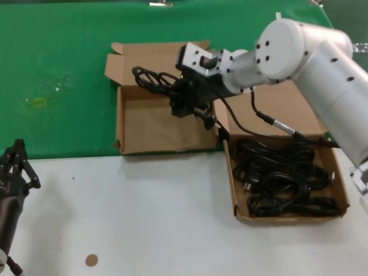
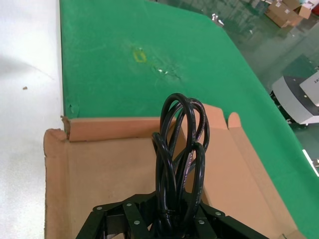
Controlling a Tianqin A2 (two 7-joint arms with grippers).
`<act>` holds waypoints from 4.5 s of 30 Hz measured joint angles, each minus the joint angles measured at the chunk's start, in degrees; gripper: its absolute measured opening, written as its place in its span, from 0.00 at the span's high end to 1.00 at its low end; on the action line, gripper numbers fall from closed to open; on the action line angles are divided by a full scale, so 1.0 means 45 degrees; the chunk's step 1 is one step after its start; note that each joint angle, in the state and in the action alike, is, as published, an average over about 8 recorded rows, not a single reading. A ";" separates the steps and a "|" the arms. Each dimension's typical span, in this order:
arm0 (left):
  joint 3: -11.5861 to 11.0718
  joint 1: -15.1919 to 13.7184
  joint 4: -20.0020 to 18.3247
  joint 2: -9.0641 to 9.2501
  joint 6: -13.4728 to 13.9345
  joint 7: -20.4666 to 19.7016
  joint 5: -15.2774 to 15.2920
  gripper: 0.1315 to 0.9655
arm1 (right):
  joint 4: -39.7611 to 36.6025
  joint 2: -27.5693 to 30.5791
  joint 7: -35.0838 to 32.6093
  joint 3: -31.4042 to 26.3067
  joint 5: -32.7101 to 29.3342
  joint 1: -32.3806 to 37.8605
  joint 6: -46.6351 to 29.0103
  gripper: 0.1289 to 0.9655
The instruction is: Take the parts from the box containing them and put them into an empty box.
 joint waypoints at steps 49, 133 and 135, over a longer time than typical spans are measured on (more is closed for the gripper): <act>0.0000 0.0000 0.0000 0.0000 0.0000 0.0000 0.0000 0.98 | -0.6015 -0.2147 -0.2879 -0.3713 0.3675 0.1925 0.2806 0.84; 0.0000 0.0000 0.0000 0.0000 0.0000 0.0003 -0.0003 0.01 | 0.6981 0.0766 -0.3693 0.4659 0.8708 -1.1093 0.9007 0.00; 0.0000 0.0000 0.0000 0.0000 0.0000 0.0003 -0.0004 0.01 | 0.7433 0.0868 -0.3721 0.4965 0.8863 -1.1553 0.9209 0.00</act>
